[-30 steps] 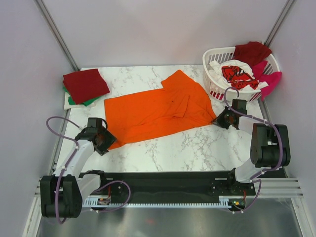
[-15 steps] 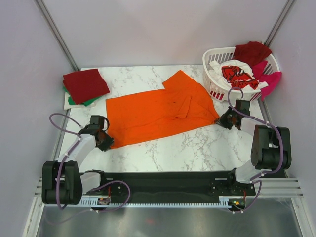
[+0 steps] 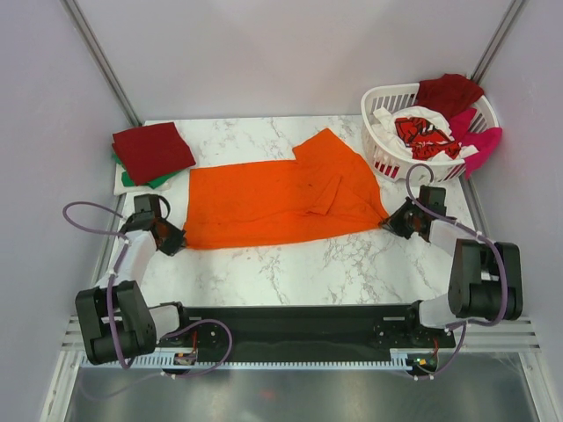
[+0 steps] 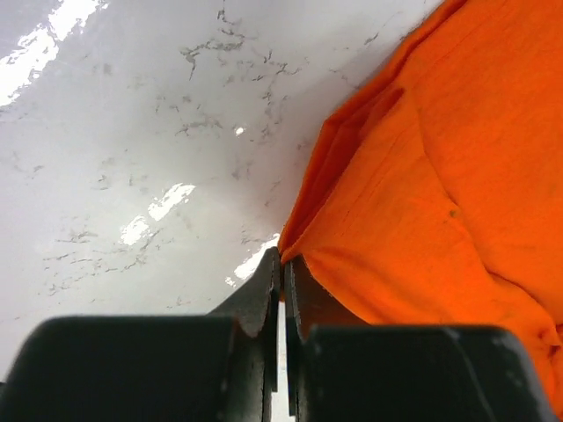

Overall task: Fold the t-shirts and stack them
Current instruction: Fold the tshirt

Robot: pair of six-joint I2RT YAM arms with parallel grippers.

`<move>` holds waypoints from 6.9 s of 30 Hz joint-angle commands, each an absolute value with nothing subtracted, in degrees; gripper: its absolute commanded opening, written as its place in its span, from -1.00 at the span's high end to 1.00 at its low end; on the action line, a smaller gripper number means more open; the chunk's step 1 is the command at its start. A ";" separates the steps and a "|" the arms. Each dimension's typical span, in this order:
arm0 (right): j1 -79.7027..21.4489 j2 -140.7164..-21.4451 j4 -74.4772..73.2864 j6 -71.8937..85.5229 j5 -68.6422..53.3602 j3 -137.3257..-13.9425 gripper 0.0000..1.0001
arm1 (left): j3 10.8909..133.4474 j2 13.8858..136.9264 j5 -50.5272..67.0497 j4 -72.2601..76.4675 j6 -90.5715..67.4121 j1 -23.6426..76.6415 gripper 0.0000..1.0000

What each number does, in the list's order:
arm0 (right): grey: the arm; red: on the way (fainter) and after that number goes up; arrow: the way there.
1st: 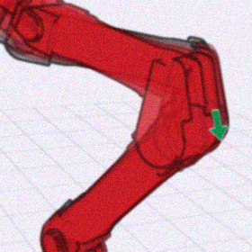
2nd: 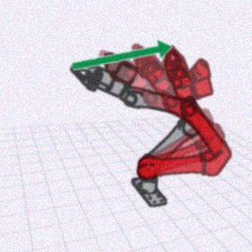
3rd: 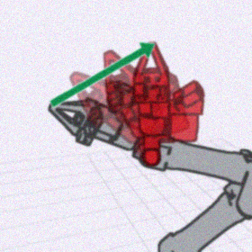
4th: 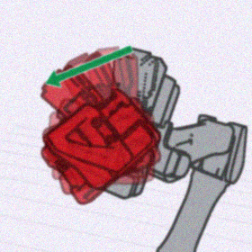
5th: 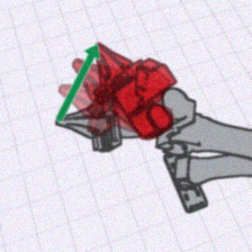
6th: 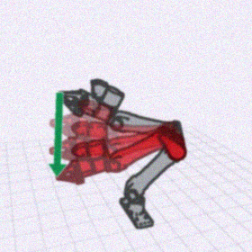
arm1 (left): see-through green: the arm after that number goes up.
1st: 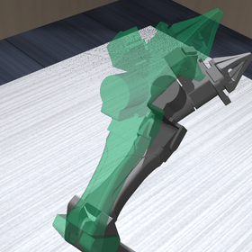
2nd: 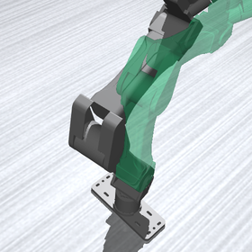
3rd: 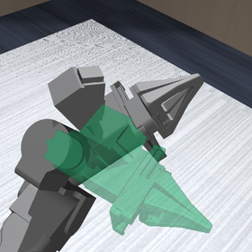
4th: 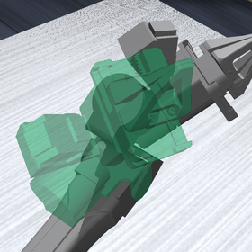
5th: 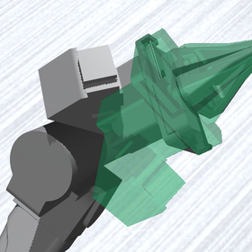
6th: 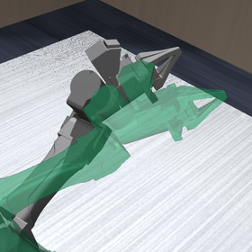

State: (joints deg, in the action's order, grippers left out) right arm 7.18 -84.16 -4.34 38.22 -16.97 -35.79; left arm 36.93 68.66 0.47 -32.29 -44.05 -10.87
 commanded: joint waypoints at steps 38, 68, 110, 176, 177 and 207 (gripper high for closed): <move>-17.84 -88.83 -11.78 37.17 -6.16 -55.62 0.60 | 47.29 54.23 15.73 -42.45 -27.16 -11.43 -0.50; -19.42 -102.92 -7.47 37.09 -2.90 -59.23 0.32 | 47.02 52.65 15.12 -42.19 -27.16 -10.46 -0.43; -24.43 -112.76 -9.14 39.90 -7.56 -76.46 -0.15 | 47.02 52.12 14.68 -42.19 -27.33 -10.11 -0.41; -10.37 -49.39 -38.59 34.64 -15.66 -42.61 -0.62 | 55.85 59.13 -5.77 -47.99 -37.72 16.96 -0.49; -10.46 -50.53 -38.58 33.76 -15.21 -44.72 -0.65 | 57.90 63.50 -12.15 -47.38 -36.05 16.79 -0.50; -10.28 -50.27 -40.96 25.22 -15.56 -45.97 -0.83 | 85.52 117.60 1.15 -28.56 -18.11 -3.25 -0.19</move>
